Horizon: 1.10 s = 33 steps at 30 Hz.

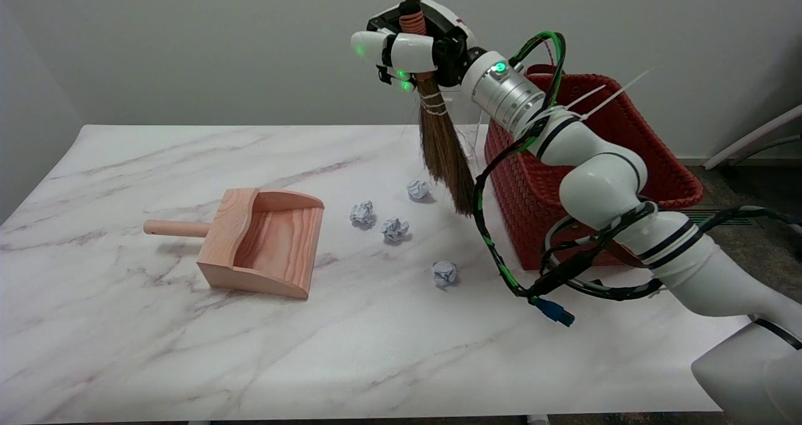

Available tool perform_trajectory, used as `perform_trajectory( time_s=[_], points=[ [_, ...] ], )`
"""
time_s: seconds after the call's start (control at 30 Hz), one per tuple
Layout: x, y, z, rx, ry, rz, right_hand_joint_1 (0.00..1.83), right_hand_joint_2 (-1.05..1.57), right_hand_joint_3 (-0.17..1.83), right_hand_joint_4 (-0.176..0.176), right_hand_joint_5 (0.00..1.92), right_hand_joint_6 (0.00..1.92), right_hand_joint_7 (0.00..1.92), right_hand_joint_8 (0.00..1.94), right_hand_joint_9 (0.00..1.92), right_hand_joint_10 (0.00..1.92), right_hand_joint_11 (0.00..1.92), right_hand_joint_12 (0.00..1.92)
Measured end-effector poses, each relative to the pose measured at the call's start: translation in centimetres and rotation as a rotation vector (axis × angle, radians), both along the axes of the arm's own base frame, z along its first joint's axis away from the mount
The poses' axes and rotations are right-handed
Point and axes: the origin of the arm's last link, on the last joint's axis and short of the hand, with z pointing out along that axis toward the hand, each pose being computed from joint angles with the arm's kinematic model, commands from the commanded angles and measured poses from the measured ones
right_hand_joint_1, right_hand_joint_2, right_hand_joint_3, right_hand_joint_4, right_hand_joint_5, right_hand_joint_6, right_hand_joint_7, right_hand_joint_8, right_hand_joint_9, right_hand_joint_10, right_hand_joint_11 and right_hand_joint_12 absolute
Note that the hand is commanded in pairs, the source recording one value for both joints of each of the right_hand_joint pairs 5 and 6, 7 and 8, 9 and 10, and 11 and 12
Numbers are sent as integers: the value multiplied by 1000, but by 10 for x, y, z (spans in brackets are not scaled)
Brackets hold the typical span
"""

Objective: Sweep the paper ball into the dustpan.

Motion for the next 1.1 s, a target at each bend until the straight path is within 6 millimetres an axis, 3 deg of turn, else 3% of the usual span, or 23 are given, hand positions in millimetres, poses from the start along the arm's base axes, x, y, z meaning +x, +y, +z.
perform_trajectory(
  time_s=[0.33, 0.87, 1.1],
  points=[
    [-19, -9, 3, -43, 37, 25, 1166, 1571, 333, 0, 1920, 1920, 1920, 1920, 1892, 1892, 1780, 1780],
    [-70, -16, 8, -108, 74, 6, 1171, 1536, 334, 0, 1920, 1920, 1920, 1920, 1862, 1862, 1723, 1723],
    [-80, -21, 8, -125, 105, 15, 1192, 1501, 346, 0, 1920, 1920, 1920, 1920, 1849, 1849, 1715, 1715]
  ],
)
